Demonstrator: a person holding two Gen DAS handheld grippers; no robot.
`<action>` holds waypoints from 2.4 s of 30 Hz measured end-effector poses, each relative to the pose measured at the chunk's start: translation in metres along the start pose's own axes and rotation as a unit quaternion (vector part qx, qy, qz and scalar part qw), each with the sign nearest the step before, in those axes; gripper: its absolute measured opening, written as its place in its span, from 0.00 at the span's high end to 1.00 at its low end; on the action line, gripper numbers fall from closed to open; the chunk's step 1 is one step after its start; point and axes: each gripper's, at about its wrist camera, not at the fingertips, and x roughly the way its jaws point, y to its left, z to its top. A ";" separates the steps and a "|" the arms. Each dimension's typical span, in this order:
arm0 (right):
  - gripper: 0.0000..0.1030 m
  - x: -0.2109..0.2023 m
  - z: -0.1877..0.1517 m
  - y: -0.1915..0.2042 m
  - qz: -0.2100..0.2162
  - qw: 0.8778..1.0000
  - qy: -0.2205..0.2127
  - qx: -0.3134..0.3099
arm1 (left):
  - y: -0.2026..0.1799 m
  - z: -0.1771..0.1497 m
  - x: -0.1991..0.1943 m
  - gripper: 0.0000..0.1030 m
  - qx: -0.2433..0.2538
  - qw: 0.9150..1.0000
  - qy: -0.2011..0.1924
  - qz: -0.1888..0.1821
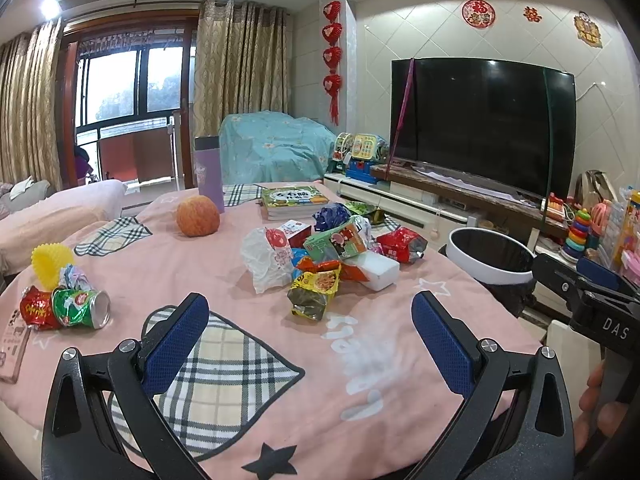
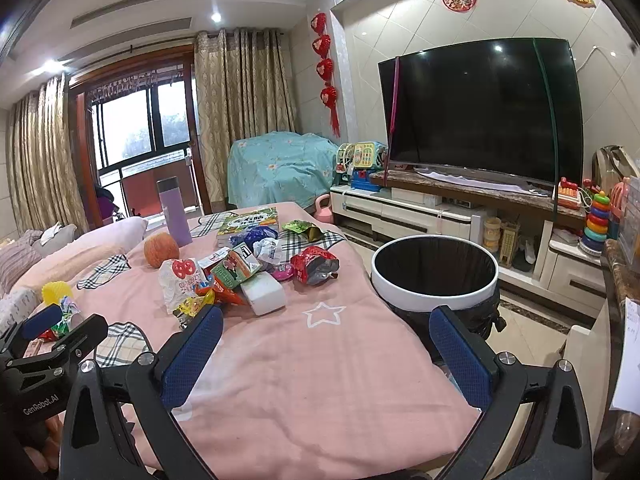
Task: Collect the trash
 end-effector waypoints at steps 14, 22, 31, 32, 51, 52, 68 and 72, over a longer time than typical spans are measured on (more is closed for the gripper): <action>0.00 0.002 -0.001 -0.004 0.005 1.000 0.001 0.007 | 0.000 0.000 0.002 0.00 0.001 1.000 0.001 -0.001; 0.00 0.002 -0.002 -0.004 0.006 1.000 0.002 0.009 | -0.002 -0.002 0.004 0.00 0.002 1.000 0.005 -0.002; 0.00 0.011 -0.003 -0.002 0.021 1.000 0.020 0.012 | 0.004 -0.006 0.017 0.00 -0.002 1.000 0.027 -0.001; 0.00 0.014 -0.003 -0.003 0.024 0.999 0.025 0.014 | 0.005 -0.006 0.019 0.00 -0.004 1.000 0.030 -0.001; 0.00 0.083 -0.009 -0.009 0.084 0.989 0.119 0.028 | 0.015 -0.021 0.091 0.00 -0.004 0.991 0.137 0.009; 0.00 0.087 -0.009 -0.008 0.088 0.988 0.126 0.028 | 0.016 -0.022 0.094 0.00 -0.004 0.990 0.141 0.009; 0.00 0.155 0.003 0.012 0.143 0.972 0.187 -0.006 | 0.025 -0.010 0.163 0.00 -0.024 0.981 0.192 -0.017; 0.00 0.178 0.003 0.018 0.161 0.964 0.210 -0.024 | 0.024 -0.010 0.175 0.00 -0.022 0.979 0.200 -0.017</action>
